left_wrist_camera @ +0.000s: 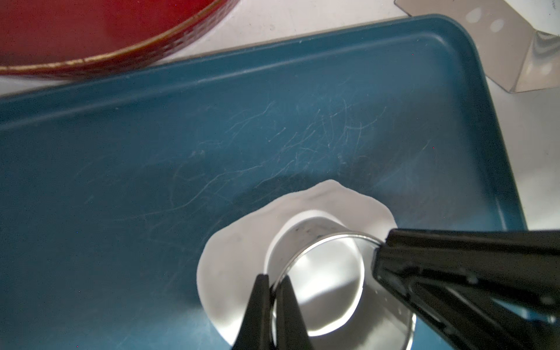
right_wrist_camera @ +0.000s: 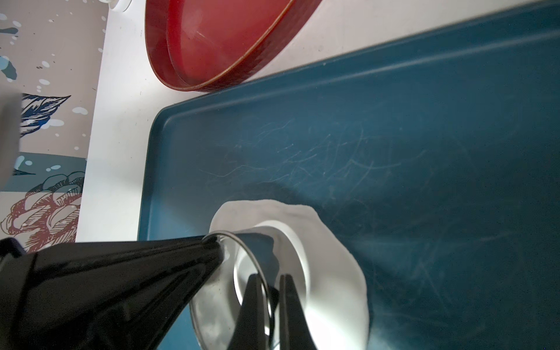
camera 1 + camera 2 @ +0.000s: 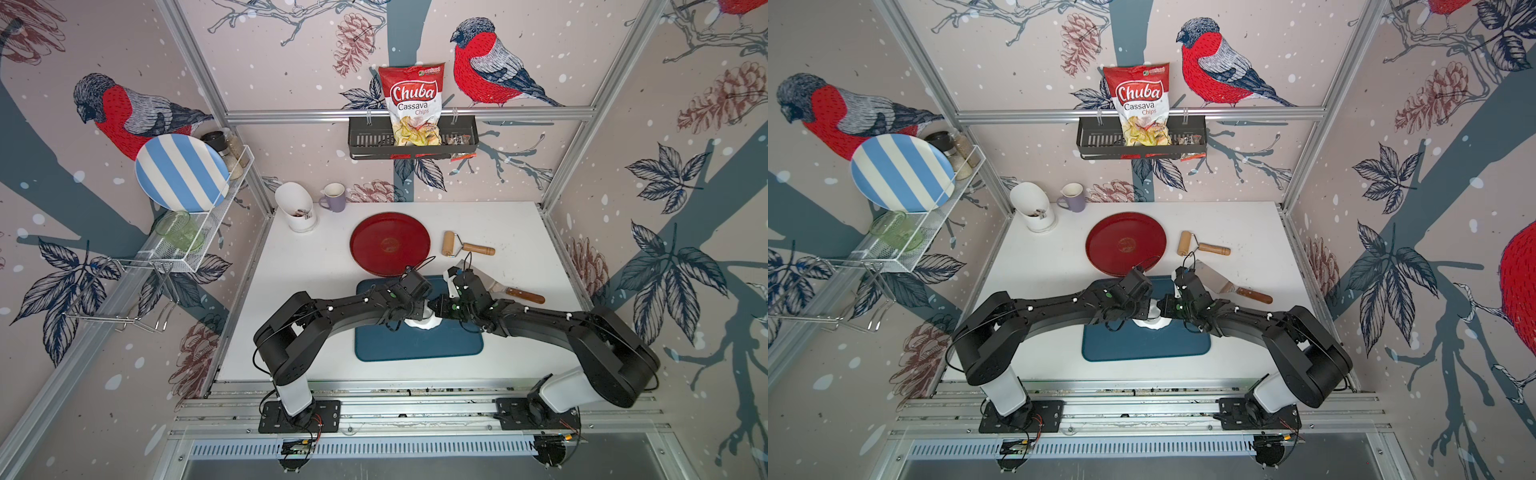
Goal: Roll out the dumpling wrappers from the dough
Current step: Press the dumpling wrapper on the work surface.
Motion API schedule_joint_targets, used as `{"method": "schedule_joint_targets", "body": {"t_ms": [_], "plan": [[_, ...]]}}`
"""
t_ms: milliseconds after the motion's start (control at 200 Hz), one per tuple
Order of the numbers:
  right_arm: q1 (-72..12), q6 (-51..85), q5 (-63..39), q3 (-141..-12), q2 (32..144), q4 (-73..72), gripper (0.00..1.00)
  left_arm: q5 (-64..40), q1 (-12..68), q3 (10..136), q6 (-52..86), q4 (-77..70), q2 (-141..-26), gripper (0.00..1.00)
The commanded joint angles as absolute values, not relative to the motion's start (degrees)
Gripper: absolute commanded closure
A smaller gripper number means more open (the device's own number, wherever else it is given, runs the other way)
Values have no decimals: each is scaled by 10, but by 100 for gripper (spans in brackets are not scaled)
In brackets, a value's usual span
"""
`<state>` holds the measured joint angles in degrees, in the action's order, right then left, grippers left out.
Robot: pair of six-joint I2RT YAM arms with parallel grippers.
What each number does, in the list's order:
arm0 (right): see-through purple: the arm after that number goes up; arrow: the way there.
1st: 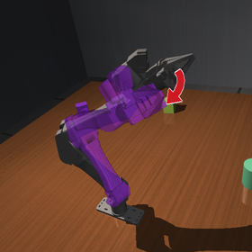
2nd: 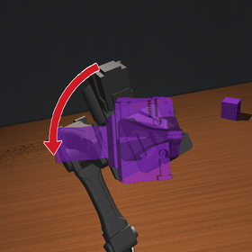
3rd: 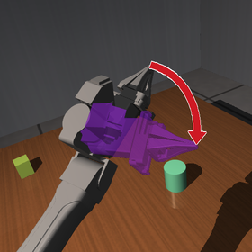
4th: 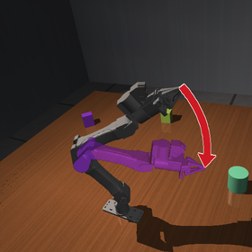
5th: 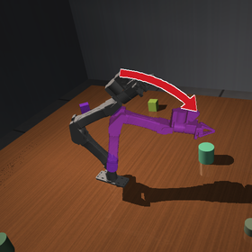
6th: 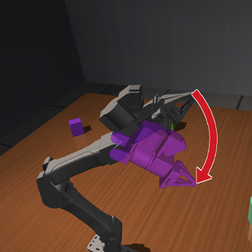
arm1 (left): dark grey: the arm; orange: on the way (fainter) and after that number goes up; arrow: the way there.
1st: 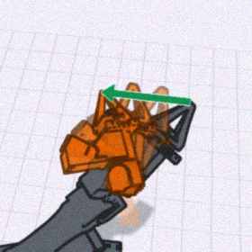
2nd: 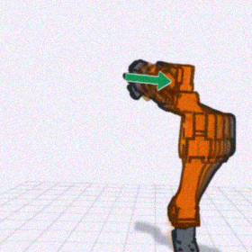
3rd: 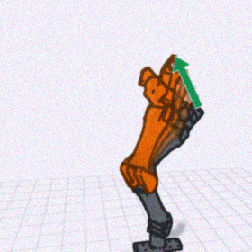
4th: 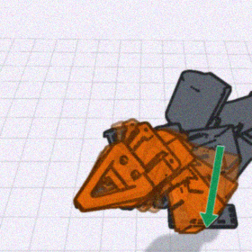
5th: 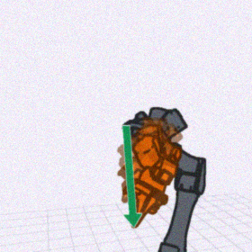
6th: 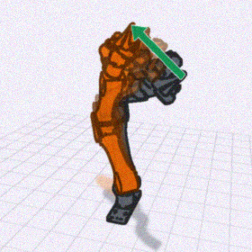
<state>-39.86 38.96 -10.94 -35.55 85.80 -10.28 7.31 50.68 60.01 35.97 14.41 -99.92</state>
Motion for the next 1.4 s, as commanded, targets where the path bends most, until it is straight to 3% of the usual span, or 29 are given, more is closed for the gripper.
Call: {"method": "schedule_joint_targets", "body": {"t_ms": [0, 1395], "plan": [[-398, 386, -102, -355, 860, -99, 100, 70, 504, 598, 356, 144, -1000, 100], [-397, 377, -83, -321, 901, -47, 100, 37, 504, 568, 336, 197, -1023, 100]]}}
